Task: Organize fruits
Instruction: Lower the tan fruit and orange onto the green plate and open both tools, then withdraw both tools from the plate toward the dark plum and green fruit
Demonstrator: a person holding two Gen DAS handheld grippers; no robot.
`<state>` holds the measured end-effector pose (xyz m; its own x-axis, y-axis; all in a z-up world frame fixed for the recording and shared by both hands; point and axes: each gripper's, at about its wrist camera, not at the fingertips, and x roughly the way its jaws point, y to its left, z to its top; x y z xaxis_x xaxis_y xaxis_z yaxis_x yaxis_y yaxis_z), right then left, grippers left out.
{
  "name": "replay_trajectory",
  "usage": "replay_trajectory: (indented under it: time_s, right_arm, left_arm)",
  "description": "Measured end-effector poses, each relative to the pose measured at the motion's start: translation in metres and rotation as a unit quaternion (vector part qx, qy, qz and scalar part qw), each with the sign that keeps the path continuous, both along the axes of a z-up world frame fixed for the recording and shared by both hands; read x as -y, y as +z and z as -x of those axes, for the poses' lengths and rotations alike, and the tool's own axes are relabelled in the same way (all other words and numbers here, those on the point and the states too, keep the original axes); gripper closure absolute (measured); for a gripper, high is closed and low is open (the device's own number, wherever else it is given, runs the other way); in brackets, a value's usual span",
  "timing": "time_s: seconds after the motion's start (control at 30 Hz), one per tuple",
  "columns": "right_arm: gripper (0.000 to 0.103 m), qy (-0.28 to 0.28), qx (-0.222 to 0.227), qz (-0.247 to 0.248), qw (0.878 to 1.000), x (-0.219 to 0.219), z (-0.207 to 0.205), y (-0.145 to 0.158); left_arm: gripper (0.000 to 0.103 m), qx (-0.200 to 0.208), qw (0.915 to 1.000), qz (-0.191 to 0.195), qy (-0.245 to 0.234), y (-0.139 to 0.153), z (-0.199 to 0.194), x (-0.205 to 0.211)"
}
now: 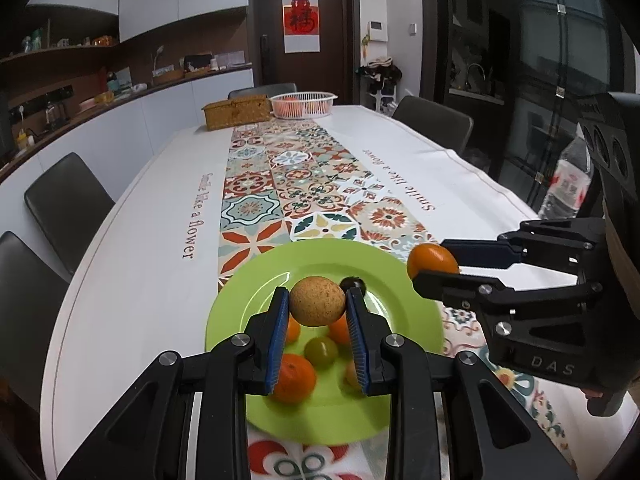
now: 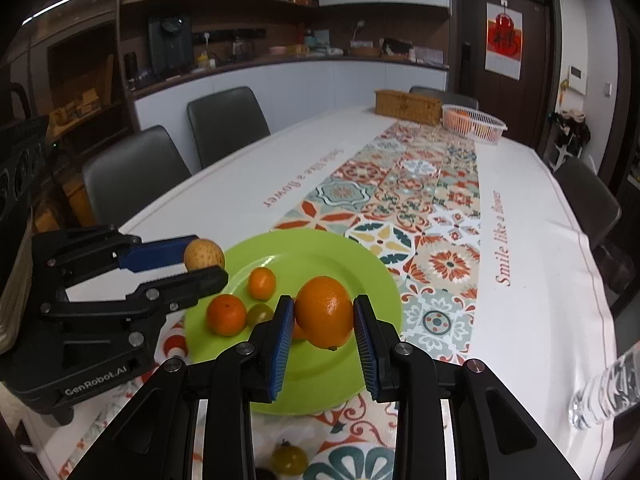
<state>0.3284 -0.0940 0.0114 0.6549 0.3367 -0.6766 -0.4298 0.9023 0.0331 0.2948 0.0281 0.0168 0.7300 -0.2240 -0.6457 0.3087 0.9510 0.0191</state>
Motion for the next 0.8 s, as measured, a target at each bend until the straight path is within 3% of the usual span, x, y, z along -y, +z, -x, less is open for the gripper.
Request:
replay_trajectory:
  time_s: [0.33,0.5,0.6,0.67,0.8]
  right_arm:
    - [0.071,-0.006,-0.032,0.016,0.999,-0.005,-0.03,-0.03]
    - [0.071,-0.003,-0.038,0.025,0.999,-0.008,-0.034,-0.037]
    - [0.071,0.0,-0.041,0.018,0.999,-0.007,-0.034,-0.038]
    - [0.064,-0.001,-0.042,0.016,0.999,-0.006,-0.033,-0.037]
    - [0.06,-0.009,-0.027,0.018,0.999,-0.002,-0.023,-0.029]
  left_arm:
    - [0.074,-0.045,0.9989,0.013,0.007,-0.031,-0.036,-0.006]
    - [0.074,-0.047,0.9988,0.009,0.008,-0.033,-0.04,-0.005]
    - [0.061,-0.038,0.9992,0.002,0.012,-0.032,-0.038,-0.005]
    - [0.059,-0.03,0.9993,-0.002,0.021,-0.028,-0.033,-0.007]
    - [0.053,-0.02,0.9987,-0.008,0.046,-0.021,-0.018,-0.014]
